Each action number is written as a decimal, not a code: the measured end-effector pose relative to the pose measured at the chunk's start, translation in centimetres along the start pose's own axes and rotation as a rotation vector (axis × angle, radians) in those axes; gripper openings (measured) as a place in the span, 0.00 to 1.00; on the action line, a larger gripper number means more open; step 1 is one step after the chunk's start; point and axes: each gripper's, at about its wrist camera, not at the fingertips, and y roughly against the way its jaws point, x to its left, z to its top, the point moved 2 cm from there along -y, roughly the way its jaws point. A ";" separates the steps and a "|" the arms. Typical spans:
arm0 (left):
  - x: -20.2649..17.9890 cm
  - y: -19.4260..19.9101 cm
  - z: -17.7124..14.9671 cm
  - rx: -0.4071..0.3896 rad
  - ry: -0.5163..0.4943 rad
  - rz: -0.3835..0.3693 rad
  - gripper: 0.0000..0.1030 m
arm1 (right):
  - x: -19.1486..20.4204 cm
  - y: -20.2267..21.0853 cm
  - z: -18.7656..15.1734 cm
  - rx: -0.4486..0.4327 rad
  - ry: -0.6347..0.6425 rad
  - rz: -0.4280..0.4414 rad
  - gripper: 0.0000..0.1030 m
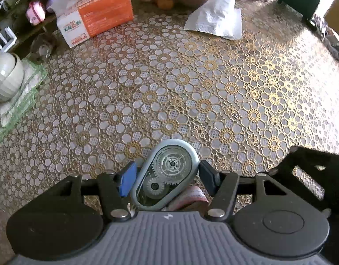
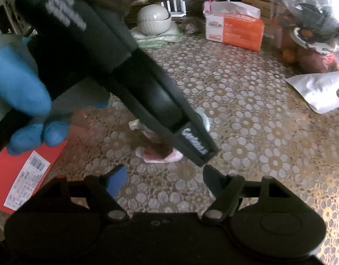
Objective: Organize objects
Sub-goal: 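Grasp the grey correction-tape roller with the left tool, then grasp the pink tape strip with the right tool while the left tool lifts the roller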
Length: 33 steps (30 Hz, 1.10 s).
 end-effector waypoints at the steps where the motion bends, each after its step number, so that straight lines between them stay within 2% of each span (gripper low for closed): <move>1: 0.3 0.0 0.0 -0.001 0.013 -0.001 0.58 | 0.1 -0.3 0.1 -0.002 0.004 -0.007 0.69; 5: 2.3 0.1 0.1 -0.006 0.096 -0.017 0.57 | 0.7 -1.3 0.6 -0.013 0.030 -0.022 0.64; 9: 3.6 0.4 0.0 -0.007 0.159 -0.026 0.57 | 1.6 -1.8 0.9 -0.019 0.093 -0.044 0.50; 12: 4.2 0.4 0.0 -0.007 0.191 -0.038 0.56 | 2.0 -1.8 0.9 -0.020 0.119 -0.056 0.48; 22: 3.1 3.1 -1.3 -0.028 0.219 -0.030 0.54 | 1.1 1.6 -0.3 -0.024 0.073 -0.086 0.47; 27: 2.1 5.5 -2.7 -0.051 0.237 -0.043 0.54 | 0.2 4.8 -1.1 -0.032 0.009 -0.086 0.47; 33: 0.5 8.8 -5.0 -0.069 0.264 -0.048 0.54 | 0.2 9.3 -1.9 -0.063 -0.001 -0.085 0.47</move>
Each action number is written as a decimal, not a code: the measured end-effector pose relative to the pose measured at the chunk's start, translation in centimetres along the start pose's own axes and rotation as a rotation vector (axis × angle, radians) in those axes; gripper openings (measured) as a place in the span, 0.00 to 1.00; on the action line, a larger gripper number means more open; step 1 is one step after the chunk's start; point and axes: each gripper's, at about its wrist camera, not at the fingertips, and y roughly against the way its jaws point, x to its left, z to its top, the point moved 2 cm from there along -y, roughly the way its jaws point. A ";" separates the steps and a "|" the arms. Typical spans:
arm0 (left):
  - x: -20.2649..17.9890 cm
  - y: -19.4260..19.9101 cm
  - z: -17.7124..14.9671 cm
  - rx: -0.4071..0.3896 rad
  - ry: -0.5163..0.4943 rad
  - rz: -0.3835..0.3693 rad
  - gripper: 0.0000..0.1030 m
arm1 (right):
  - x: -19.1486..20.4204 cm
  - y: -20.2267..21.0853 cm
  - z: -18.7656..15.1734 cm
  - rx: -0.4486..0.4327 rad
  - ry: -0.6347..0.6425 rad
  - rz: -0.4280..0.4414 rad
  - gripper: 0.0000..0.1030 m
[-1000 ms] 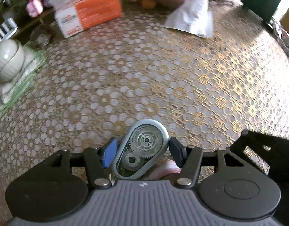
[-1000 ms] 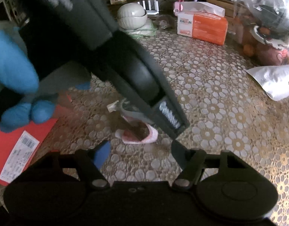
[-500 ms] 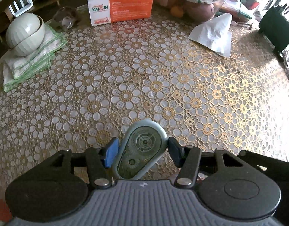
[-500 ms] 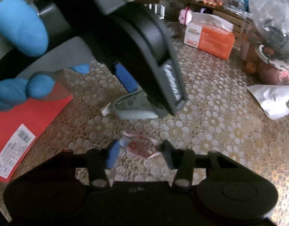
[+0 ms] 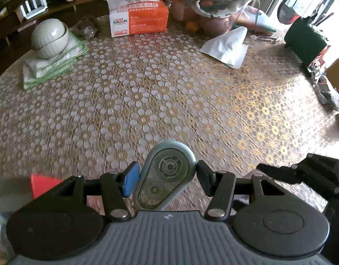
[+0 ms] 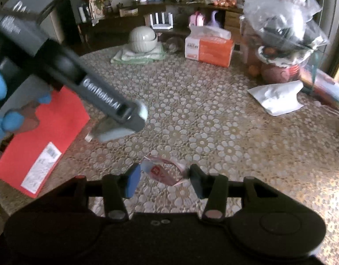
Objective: Organize objects
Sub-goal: 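Grasp the pink tape strip with the right tool while the left tool lifts the roller, then carry the roller and pink strip into the shoebox and open both tools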
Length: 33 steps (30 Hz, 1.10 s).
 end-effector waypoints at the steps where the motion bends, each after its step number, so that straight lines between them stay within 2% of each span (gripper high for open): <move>1: -0.1 0.5 -0.5 -0.002 0.007 0.001 0.54 | 0.0 0.8 0.0 -0.006 -0.006 0.005 0.47; 8: -1.3 5.4 -4.2 -0.043 0.039 -0.016 0.54 | 1.5 5.5 -0.5 -0.043 -0.010 0.029 0.47; 16: -0.4 11.7 -9.1 -0.113 0.068 -0.028 0.54 | 6.1 9.9 -0.7 -0.073 0.040 0.066 0.47; 25: 4.7 17.6 -14.2 -0.189 0.116 0.029 0.54 | 12.7 11.7 0.3 -0.110 0.121 0.117 0.47; 33: 11.0 20.5 -17.3 -0.214 0.181 0.110 0.54 | 18.4 9.5 2.1 -0.108 0.173 0.172 0.47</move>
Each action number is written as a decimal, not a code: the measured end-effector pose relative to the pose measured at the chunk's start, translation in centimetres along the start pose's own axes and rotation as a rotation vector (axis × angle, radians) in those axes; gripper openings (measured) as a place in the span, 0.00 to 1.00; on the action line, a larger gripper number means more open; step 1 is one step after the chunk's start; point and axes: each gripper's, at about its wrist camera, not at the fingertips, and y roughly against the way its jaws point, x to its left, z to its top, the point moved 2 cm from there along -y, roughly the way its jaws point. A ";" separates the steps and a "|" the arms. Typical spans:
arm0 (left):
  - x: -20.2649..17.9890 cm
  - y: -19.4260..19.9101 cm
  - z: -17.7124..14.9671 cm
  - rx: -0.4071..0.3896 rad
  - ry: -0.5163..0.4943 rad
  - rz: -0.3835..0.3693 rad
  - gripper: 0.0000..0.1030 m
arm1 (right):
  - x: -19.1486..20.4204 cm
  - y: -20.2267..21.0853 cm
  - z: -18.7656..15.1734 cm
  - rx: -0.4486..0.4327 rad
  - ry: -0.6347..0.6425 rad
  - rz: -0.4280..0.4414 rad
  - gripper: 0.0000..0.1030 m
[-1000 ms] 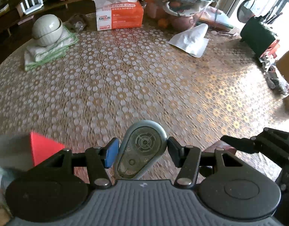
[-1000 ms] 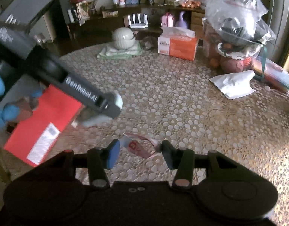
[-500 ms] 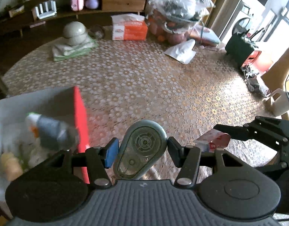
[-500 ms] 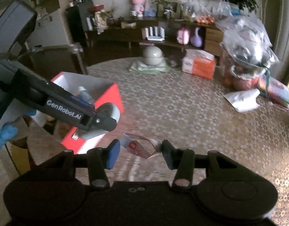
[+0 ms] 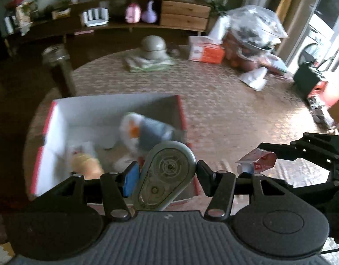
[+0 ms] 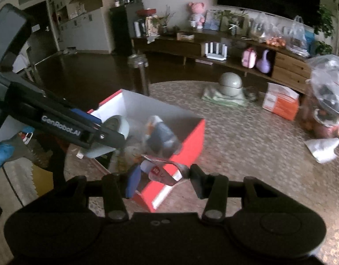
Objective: Organize objects
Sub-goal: 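Carry the roller and pink strip into the shoebox and open both tools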
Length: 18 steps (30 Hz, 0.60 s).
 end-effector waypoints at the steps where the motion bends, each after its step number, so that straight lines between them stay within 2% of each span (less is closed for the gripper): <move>1: 0.8 0.1 -0.1 -0.002 0.006 0.010 0.54 | 0.5 -0.6 0.3 0.004 0.003 0.007 0.47; 8: 5.5 -1.0 0.1 0.004 0.035 0.073 0.54 | 3.4 -5.1 2.2 0.025 0.017 0.022 0.47; 12: 7.8 -3.3 0.8 0.012 0.037 0.115 0.54 | 4.0 -8.6 2.4 0.052 0.002 0.038 0.47; 18: 9.8 -7.2 1.5 0.036 0.044 0.147 0.54 | 4.1 -12.7 1.7 0.105 -0.006 -0.008 0.47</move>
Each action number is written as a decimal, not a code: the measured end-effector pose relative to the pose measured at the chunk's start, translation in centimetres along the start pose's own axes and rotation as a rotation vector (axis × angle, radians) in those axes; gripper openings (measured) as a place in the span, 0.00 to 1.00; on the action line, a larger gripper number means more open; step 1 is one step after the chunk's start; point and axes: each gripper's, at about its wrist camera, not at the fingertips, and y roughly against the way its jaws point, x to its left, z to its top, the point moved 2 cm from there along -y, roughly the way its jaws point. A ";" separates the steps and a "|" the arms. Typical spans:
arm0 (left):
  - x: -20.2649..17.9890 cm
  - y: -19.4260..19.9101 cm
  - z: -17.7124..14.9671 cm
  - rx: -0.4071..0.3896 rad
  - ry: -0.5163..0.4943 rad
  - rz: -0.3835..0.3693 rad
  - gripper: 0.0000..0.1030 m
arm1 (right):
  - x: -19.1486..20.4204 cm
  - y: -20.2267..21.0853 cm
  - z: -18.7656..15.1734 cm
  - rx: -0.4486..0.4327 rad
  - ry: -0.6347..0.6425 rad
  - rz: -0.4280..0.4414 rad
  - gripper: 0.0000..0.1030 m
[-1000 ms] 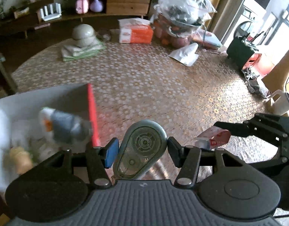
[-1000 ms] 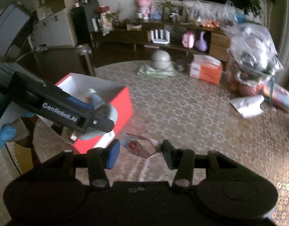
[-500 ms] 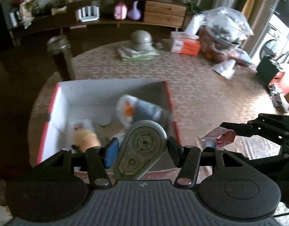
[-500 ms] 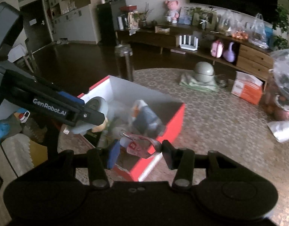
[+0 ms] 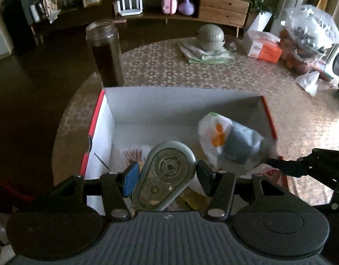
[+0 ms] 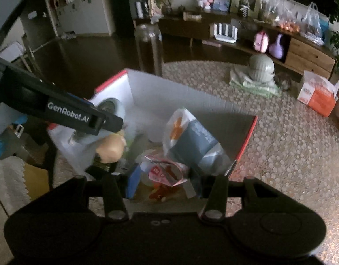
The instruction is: Organize objects
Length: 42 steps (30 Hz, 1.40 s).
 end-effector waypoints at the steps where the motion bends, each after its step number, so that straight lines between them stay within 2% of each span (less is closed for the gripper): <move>1: 0.0 -0.4 0.2 0.000 -0.006 0.008 0.54 | 0.0 -0.5 -0.1 0.008 0.003 -0.003 0.47; 7: -0.4 -3.0 1.8 0.013 -0.024 0.018 0.54 | 0.2 -2.5 -0.3 0.042 0.001 0.006 0.47; 11: -1.0 -4.9 2.4 0.039 -0.030 -0.009 0.54 | 0.2 -3.0 -0.6 0.055 0.012 0.002 0.47; 25: -0.8 -8.5 1.1 0.106 0.013 -0.051 0.53 | 0.1 -3.9 -0.3 0.051 0.026 0.021 0.50; 29: -0.8 -7.6 0.5 0.077 0.027 -0.065 0.54 | 0.0 -3.4 -0.2 0.049 0.007 0.051 0.61; 32: -0.4 -6.4 0.1 0.047 0.068 -0.090 0.63 | 0.4 -2.3 -0.4 0.029 0.021 0.061 0.63; 38: 0.5 -3.1 -1.0 -0.048 0.135 -0.130 0.63 | 0.8 0.2 -0.4 -0.010 0.025 0.080 0.64; 42: 0.9 -0.7 -1.8 -0.104 0.151 -0.121 0.65 | 0.9 2.0 -0.4 -0.041 0.027 0.084 0.69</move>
